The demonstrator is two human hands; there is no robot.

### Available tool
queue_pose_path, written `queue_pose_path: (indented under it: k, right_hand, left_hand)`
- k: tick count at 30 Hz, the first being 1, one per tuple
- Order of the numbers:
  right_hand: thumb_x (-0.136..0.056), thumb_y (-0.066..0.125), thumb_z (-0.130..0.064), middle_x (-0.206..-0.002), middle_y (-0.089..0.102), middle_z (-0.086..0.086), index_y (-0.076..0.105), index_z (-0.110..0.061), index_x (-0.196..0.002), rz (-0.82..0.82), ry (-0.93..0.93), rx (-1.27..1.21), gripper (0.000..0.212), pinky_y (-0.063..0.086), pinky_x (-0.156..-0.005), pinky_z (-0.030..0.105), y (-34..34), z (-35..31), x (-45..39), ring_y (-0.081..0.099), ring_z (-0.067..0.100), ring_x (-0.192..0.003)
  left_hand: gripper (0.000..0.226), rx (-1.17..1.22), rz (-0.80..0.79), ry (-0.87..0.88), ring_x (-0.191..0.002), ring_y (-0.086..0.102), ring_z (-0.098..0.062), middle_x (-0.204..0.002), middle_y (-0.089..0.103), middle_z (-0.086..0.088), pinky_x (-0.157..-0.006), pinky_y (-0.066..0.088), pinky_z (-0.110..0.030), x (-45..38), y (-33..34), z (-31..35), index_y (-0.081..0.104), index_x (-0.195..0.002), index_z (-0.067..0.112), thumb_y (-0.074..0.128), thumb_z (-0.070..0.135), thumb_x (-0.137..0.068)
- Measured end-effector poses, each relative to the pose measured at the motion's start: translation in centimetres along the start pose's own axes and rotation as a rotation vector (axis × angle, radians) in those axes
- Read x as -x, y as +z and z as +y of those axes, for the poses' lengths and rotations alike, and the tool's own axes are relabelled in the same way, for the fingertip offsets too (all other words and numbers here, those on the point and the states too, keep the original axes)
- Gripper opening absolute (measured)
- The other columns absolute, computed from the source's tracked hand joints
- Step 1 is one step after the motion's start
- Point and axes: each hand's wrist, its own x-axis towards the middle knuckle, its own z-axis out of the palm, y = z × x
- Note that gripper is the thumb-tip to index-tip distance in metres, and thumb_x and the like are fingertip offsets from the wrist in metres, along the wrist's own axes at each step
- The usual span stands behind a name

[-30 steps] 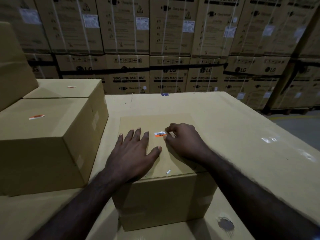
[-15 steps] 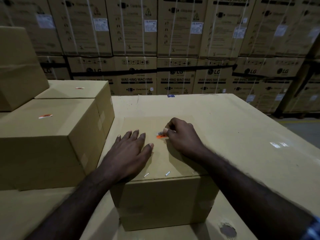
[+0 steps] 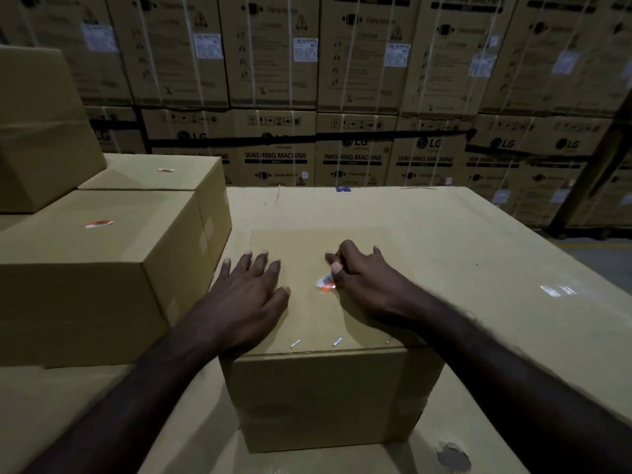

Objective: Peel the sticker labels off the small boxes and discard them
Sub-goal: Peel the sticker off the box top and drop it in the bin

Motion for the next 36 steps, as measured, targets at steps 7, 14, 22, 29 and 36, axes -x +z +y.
queue_pose_path:
  k: [7, 14, 22, 29, 36]
  right_hand:
    - [-0.106, 0.032, -0.025, -0.135, 0.052, -0.012, 0.044, -0.010, -0.108, -0.087, -0.056, -0.058, 0.020, 0.005, -0.117, 0.034, -1.6, 0.7, 2.1, 0.040, -0.001, -0.123]
    - [-0.106, 0.029, -0.032, -0.132, 0.061, 0.001, 0.040, -0.018, -0.106, -0.082, -0.054, 0.012, 0.017, 0.013, -0.119, 0.049, -1.1, 0.2, 0.0, 0.050, 0.025, -0.126]
    - [-0.106, 0.031, -0.026, -0.139, 0.056, -0.001, 0.044, -0.011, -0.109, -0.091, -0.031, -0.048, 0.020, 0.016, -0.114, 0.039, -3.0, 1.3, 0.7, 0.044, 0.007, -0.112]
    - [-0.105, 0.032, -0.030, -0.132, 0.060, 0.008, 0.044, -0.018, -0.110, -0.181, -0.113, 0.004, 0.018, 0.003, -0.119, 0.041, -1.5, 0.5, 0.4, 0.049, 0.021, -0.123]
    - [-0.104, 0.034, -0.029, -0.131, 0.063, 0.000, 0.039, -0.030, -0.089, -0.063, 0.003, -0.045, 0.016, 0.029, -0.110, 0.045, -3.2, 2.8, -0.8, 0.054, 0.023, -0.123]
  left_hand:
    - [0.058, -0.017, -0.076, 0.105, -0.148, -0.005, -0.014, -0.162, -0.002, -0.003, -0.116, -0.005, -0.030, -0.3, -0.2, 0.9, 0.004, -0.154, 0.019, 0.018, 0.042, -0.103]
    - [0.059, -0.003, -0.085, 0.102, -0.147, -0.009, -0.013, -0.162, -0.007, 0.000, -0.114, -0.005, -0.025, -0.1, -0.1, 0.9, 0.000, -0.154, 0.019, 0.018, 0.042, -0.103]
    - [0.060, -0.015, -0.080, 0.098, -0.147, -0.010, -0.011, -0.162, -0.009, 0.001, -0.113, -0.006, -0.023, -0.1, 0.0, 0.9, -0.001, -0.154, 0.020, 0.016, 0.044, -0.102]
    - [0.059, -0.023, -0.101, 0.090, -0.146, -0.011, -0.009, -0.161, -0.009, 0.003, -0.113, -0.005, -0.024, -0.1, -0.1, 0.9, -0.003, -0.153, 0.023, 0.016, 0.045, -0.102]
    - [0.059, -0.036, -0.084, 0.072, -0.146, -0.010, -0.009, -0.161, -0.009, 0.003, -0.114, -0.006, -0.023, 0.1, -0.1, 1.2, -0.003, -0.154, 0.021, 0.016, 0.043, -0.103]
